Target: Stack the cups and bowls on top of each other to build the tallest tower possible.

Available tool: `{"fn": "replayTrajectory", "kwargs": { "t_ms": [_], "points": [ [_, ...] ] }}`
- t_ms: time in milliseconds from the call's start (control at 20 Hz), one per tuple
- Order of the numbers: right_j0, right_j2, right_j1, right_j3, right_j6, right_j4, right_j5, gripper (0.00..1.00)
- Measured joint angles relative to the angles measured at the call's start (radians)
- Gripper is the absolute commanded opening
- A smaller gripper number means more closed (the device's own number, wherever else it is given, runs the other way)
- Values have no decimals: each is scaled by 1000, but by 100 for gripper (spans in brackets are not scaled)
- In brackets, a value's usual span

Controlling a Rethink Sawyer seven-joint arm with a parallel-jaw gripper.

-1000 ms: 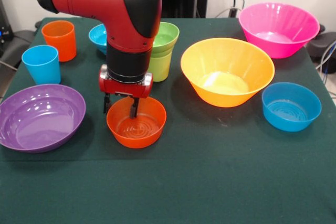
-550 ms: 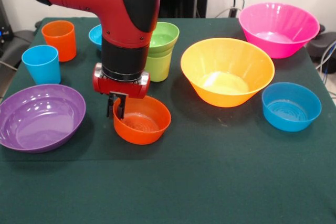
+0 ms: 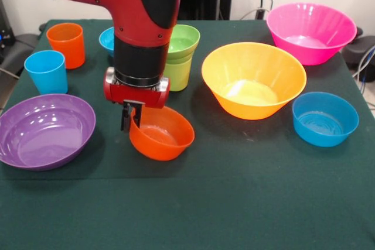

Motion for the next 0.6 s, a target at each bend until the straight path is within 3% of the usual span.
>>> {"fn": "replayTrajectory", "kwargs": {
  "t_ms": [600],
  "points": [
    [-106, 85, -130, 77, 0, 0, 19, 0]
  ]
}}
